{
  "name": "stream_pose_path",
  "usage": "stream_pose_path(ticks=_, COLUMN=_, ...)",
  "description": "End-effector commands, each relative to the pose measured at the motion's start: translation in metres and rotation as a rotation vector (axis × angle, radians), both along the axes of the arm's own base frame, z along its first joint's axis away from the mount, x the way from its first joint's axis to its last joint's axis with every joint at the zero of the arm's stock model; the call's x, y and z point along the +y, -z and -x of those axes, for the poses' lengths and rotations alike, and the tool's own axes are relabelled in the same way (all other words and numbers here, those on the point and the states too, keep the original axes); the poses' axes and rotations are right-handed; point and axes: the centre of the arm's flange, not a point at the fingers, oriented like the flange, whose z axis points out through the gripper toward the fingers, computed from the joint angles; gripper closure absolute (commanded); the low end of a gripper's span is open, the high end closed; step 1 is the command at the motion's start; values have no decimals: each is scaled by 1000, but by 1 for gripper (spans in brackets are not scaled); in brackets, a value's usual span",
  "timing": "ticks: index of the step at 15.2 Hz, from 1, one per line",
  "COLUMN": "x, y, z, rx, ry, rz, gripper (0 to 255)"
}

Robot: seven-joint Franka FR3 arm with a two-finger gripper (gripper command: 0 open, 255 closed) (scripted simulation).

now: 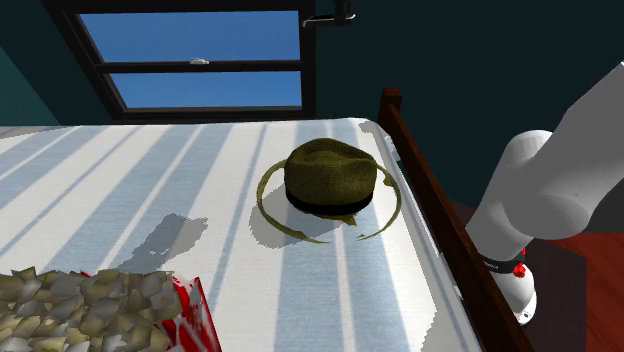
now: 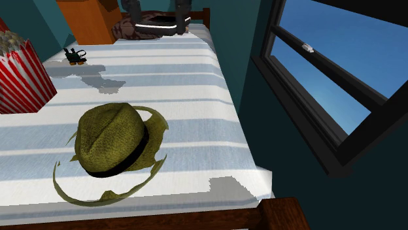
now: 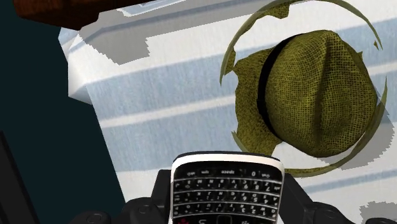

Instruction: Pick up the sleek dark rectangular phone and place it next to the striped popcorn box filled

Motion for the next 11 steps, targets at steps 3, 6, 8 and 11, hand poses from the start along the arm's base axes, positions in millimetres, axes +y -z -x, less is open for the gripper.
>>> stream_pose_path(ticks=3, x=39, y=-1, z=34, rx=0, ry=2, rz=1, gripper=255)
stream_pose_path(ticks=6, x=70, y=-1, z=58, rx=0, ry=2, rz=1, gripper=255)
stream_pose_path(ticks=8, x=91, y=-1, z=75, rx=0, ry=2, rz=1, gripper=255)
stream_pose_path(ticks=11, x=122, y=-1, z=99, rx=0, ry=2, rz=1, gripper=255)
